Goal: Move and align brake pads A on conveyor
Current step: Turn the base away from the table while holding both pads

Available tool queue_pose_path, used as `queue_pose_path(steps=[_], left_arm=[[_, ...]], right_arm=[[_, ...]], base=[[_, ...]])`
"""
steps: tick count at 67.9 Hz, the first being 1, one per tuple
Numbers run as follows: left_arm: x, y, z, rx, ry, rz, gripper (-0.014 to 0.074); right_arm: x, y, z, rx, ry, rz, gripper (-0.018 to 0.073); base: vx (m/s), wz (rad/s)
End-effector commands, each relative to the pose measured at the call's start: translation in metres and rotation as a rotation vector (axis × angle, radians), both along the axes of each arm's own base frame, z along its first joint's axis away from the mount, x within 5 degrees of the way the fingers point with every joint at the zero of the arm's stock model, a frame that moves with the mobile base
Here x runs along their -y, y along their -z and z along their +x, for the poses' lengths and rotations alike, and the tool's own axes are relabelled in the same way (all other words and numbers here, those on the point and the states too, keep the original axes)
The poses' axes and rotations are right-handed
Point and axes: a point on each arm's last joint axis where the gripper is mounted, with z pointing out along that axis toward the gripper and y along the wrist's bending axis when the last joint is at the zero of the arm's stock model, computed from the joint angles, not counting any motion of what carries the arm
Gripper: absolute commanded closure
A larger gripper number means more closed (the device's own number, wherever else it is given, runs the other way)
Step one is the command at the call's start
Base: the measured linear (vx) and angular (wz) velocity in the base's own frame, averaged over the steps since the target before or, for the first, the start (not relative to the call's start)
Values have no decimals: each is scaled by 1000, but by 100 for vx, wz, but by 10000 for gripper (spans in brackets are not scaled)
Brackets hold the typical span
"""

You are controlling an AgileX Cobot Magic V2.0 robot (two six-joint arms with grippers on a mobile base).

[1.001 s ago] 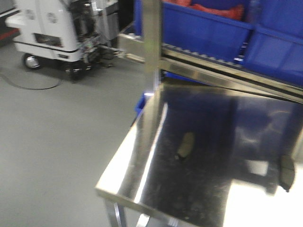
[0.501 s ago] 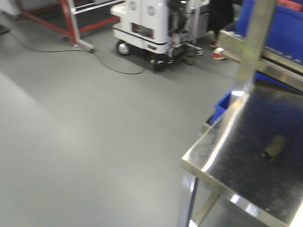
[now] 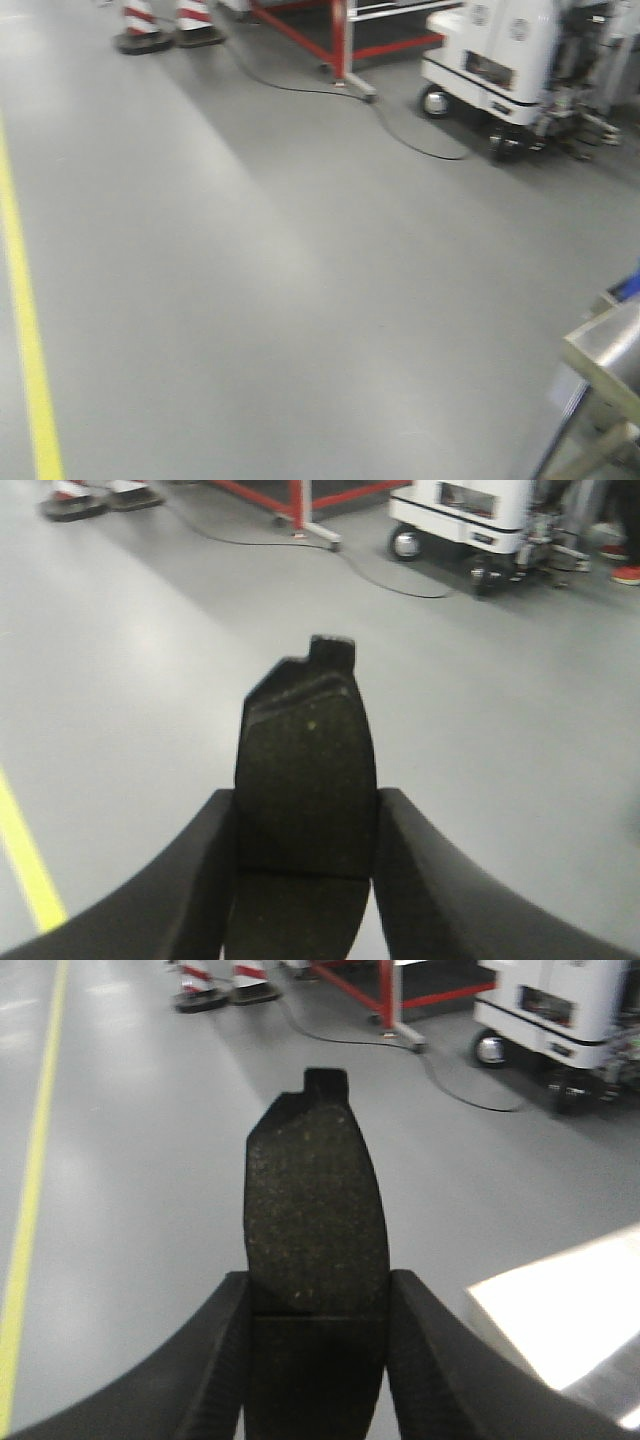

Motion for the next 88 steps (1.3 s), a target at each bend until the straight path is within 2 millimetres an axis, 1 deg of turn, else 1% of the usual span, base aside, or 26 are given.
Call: queue_pose_path(steps=[1,25,40,69,88], left_arm=[[0,-17,2,103,-1,-33,603],[0,-17,2,103,-1,-33,603],[0,-17,2,103,-1,-33,603],[0,-17,2,103,-1,-33,603],[0,-16,2,101,-1,-33,603]], right_arm=[[0,-18,2,119,1,0,564],[0,-18,2,119,1,0,564],[0,-18,2,119,1,0,564],[0,-18,2,119,1,0,564],[0,-18,2,119,1,0,564]], base=[[-8,77],[-3,79],[3,58],[13,35],[28,12]])
